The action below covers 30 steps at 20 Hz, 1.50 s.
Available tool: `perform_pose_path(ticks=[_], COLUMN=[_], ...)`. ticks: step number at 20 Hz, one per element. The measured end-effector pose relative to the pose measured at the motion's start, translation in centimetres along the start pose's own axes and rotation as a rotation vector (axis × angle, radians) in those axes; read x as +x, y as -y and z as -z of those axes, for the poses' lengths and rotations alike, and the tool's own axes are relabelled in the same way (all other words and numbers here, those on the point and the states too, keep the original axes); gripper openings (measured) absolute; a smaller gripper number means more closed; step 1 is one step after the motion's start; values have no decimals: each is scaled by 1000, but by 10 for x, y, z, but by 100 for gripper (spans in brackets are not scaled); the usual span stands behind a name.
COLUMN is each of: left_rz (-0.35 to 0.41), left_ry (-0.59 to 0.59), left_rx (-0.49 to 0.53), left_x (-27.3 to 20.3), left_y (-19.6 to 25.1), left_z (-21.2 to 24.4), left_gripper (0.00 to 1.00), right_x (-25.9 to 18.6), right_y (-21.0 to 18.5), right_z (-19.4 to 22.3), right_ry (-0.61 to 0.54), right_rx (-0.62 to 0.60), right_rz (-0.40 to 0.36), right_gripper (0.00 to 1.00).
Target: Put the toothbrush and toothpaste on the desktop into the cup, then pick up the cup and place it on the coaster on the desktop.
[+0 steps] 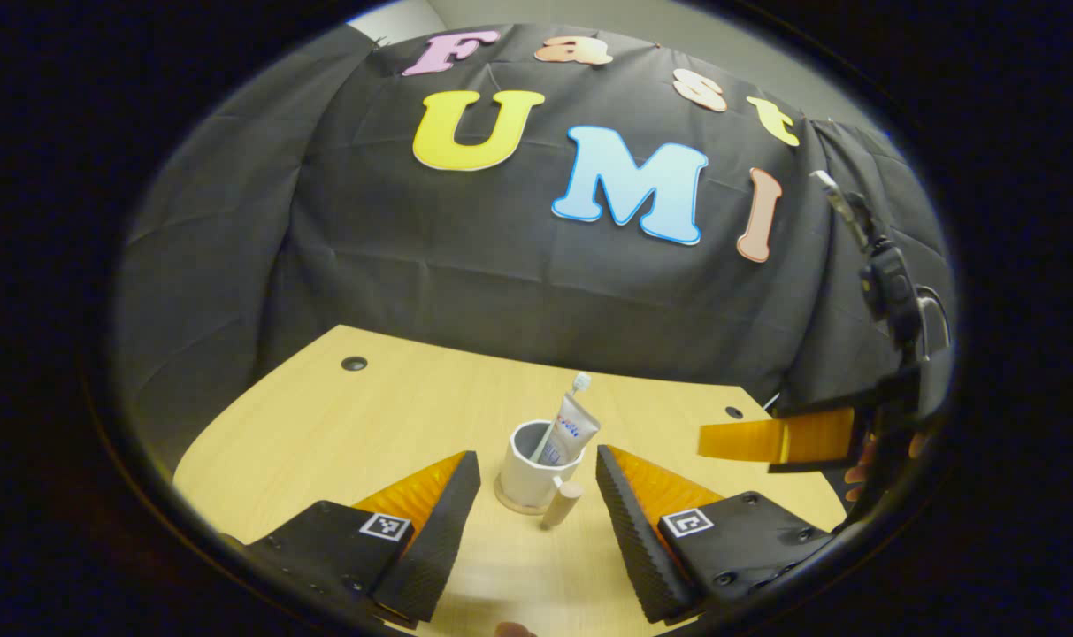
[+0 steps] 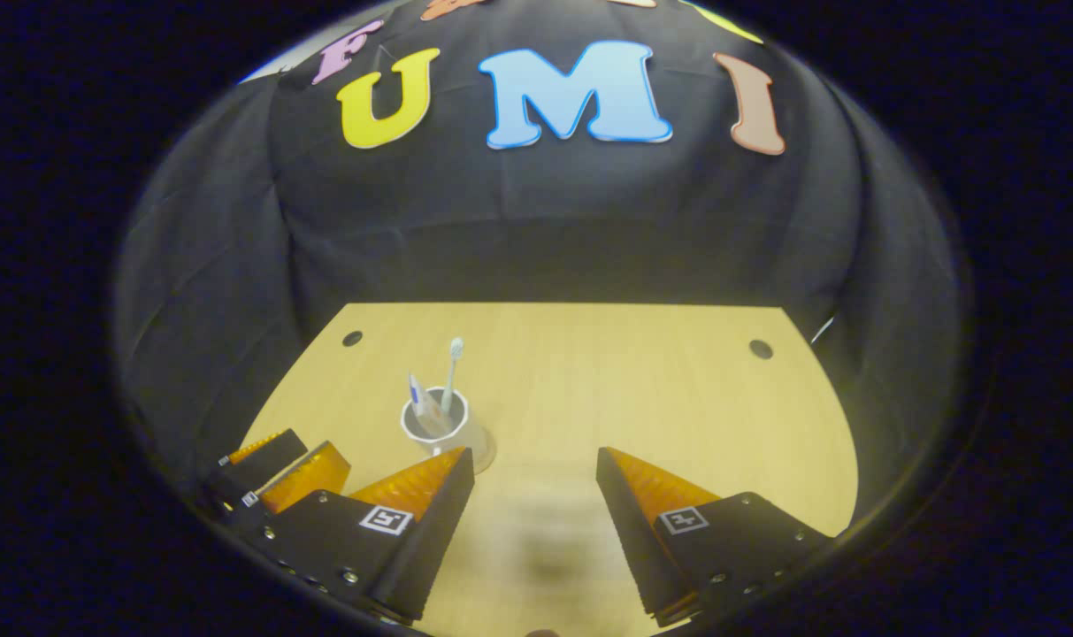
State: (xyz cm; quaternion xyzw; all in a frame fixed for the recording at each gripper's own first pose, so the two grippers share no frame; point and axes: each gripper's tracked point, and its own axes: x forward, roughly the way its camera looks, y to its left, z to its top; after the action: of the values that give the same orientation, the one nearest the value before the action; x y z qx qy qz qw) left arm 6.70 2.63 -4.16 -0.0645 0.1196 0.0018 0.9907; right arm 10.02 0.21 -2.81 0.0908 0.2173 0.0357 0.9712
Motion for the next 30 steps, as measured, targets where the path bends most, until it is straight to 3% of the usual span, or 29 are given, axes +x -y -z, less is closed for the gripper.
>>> perform_pose_path(ticks=[3, 10, 19, 20, 25, 30], left_rz=[12, 19, -32, -28, -29, -18], left_ry=[64, 175, 322, 325, 317, 337], left_rx=[32, 67, 84, 84, 97, 101], left_x=[-6, -34, -79, -83, -87, -94], left_y=[26, 74, 75, 74, 65, 67], left_z=[-23, -55, -82, -82, -86, -93], left_gripper=[87, 88, 87, 87, 88, 87], right_x=[-25, -80, -96, -98, -97, -98], right_y=[24, 58, 58, 56, 45, 35], right_z=[-10, -27, -26, -29, -36, -39], right_ry=[133, 376, 482, 495, 513, 518], right_rx=[-55, -100, -135, -137, -186, -190], right_rz=[64, 91, 39, 42, 75, 52], right_gripper=[86, 86, 86, 89, 86, 86])
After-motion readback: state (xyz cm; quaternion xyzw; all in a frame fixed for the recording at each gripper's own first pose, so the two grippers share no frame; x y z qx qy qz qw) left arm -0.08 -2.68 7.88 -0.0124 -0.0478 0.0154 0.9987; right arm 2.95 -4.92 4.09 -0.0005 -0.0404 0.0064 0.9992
